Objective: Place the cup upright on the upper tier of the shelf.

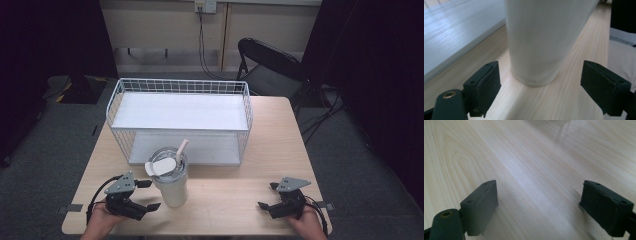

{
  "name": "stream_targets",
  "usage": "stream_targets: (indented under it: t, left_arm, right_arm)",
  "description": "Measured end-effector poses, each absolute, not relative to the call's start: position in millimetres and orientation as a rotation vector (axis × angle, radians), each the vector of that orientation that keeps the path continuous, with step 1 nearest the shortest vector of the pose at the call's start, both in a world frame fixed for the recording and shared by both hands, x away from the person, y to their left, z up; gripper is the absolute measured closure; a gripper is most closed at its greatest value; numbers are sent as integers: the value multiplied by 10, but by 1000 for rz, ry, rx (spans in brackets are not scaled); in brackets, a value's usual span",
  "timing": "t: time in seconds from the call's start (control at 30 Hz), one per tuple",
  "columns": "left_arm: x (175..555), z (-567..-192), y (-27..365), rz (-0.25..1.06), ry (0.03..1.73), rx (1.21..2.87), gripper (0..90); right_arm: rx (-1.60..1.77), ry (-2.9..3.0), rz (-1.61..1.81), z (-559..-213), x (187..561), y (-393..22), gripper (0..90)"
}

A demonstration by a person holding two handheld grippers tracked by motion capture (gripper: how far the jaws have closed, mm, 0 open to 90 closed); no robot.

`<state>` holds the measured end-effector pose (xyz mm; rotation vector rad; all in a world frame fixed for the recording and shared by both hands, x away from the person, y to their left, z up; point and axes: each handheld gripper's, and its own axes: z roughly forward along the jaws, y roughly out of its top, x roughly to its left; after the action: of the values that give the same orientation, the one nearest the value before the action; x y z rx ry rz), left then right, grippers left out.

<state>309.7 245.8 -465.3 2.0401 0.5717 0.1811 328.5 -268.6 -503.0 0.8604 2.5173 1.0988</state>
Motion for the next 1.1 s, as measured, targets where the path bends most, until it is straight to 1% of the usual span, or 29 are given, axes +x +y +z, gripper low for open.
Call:
stream_targets:
  t: [0.2,0.8,1.1]
  left_arm:
    - [3129,-4594,2360,185,556,2026,158]
    - [3191,-4561,2229,213,550,1973,155]
    - [3220,-4595,2121,237,551,1935,108]
  right_arm:
    - [861,2517,1099,-5030,3284,-2686,137]
    - [864,2516,1098,-5030,3286,-2684,136]
    - [864,2515,1097,-5030,3285,-2683,137]
